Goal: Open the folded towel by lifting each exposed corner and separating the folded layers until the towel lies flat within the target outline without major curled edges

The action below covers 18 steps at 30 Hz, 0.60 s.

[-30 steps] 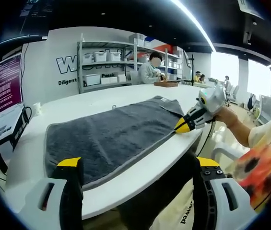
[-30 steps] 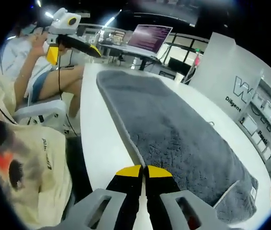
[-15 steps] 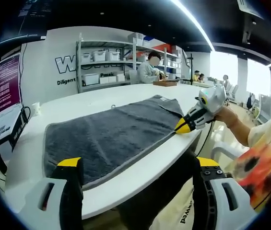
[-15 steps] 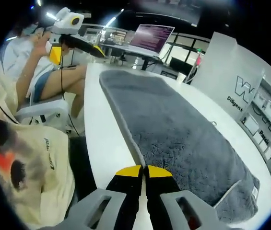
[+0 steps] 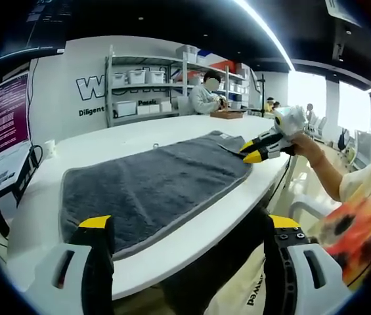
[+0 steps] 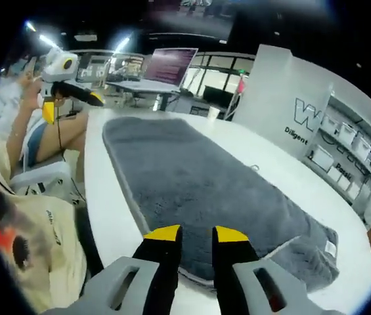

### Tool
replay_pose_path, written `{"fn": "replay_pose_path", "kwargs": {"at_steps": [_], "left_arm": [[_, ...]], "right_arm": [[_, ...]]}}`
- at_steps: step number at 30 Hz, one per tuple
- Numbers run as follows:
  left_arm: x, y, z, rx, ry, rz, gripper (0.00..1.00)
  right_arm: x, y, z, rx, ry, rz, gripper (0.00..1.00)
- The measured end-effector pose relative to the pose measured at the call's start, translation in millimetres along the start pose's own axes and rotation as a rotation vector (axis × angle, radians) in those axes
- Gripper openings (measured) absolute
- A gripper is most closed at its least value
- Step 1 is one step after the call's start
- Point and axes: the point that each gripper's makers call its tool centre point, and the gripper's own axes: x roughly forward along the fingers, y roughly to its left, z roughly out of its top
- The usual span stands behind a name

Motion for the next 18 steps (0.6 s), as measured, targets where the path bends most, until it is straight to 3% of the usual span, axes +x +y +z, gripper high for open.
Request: {"fn": "replay_pose_path", "kwargs": {"at_steps": [4, 6, 8, 10, 11, 18], "left_arm": [[-1, 0.5, 1.5, 0.000, -0.003, -0.002, 0.93], [-1, 0.9, 1.5, -0.001, -0.003, -0.001, 0.93], [-1, 1.9, 1.0, -0.003, -0.002, 0.002, 0.93], [-1, 3.1, 0.6, -0.006, -0.002, 0.005, 0.93], [-1, 3.1, 0.6, -0.006, -0.002, 0.005, 0.93], [-1, 2.1, 2.5, -0.002, -0.004, 0.001, 0.93]], "right_arm": [[-4, -39, -9.7, 0.033, 0.020, -0.091, 0.11], [-4, -44, -11.7, 0.041, 0.026, -0.098, 0.11], [-4, -61, -17.9, 0.048, 0.050, -0.129, 0.11], [-2, -85, -31.6, 0.041, 0.116, -0.182, 0.10], [0, -91, -38.6, 0.045, 0.151, -0.188, 0.11], [21, -118, -57.9, 0.062, 0.220, -0.207, 0.12]]}}
